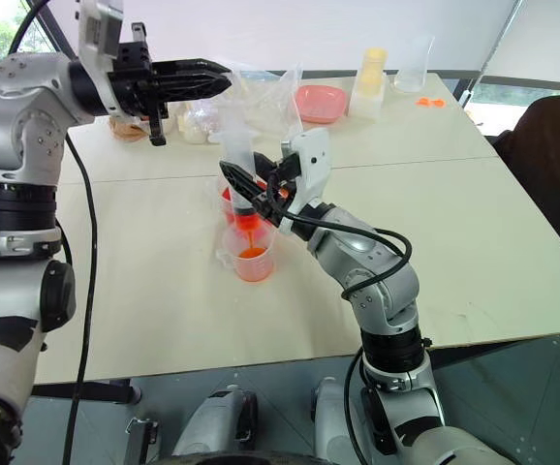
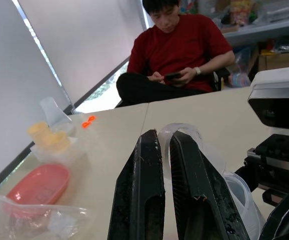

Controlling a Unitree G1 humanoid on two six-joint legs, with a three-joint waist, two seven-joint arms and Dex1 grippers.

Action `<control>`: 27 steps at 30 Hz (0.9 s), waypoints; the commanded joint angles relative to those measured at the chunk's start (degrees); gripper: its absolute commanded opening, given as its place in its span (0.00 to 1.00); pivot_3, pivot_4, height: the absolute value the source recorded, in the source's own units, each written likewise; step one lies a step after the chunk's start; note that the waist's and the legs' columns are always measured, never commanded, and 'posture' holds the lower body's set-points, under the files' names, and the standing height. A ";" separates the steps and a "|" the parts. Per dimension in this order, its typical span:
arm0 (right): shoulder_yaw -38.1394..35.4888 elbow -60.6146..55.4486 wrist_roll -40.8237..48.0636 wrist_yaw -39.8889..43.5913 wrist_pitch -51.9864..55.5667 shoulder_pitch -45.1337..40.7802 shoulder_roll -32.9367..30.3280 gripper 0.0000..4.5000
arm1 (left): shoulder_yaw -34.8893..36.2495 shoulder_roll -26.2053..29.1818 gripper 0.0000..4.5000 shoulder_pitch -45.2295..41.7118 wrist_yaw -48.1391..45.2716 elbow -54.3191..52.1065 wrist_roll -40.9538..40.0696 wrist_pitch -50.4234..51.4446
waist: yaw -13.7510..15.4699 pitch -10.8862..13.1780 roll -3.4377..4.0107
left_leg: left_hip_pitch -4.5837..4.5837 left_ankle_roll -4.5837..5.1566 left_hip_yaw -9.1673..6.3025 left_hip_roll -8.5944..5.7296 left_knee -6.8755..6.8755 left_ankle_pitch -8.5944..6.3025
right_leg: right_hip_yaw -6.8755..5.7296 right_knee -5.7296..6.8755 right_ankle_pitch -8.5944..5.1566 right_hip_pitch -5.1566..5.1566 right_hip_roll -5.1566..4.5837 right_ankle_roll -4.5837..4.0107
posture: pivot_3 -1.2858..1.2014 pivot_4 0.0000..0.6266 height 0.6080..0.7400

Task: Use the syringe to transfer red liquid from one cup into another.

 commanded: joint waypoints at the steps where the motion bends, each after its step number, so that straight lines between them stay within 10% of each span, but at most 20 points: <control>1: -3.14 -2.14 0.47 -0.45 -2.27 -2.95 -0.43 0.32 | -1.98 -0.35 0.01 2.09 -4.01 -2.03 -1.20 -0.27 | 0.02 0.00 0.00 | 0.00 0.00 0.00 0.00 0.00 0.00 | 0.00 0.00 0.00 0.00 0.00 0.00 | 0.52 0.24 1.00; 27: -5.26 -1.62 1.23 -1.10 -3.44 -6.30 -2.15 0.32 | -5.00 -0.86 0.09 7.85 -4.54 -6.42 -0.37 1.57 | 0.03 0.00 0.00 | 0.00 0.00 0.00 0.00 0.00 0.00 | 0.00 -0.01 0.00 0.00 0.00 0.00 | 0.52 0.24 1.00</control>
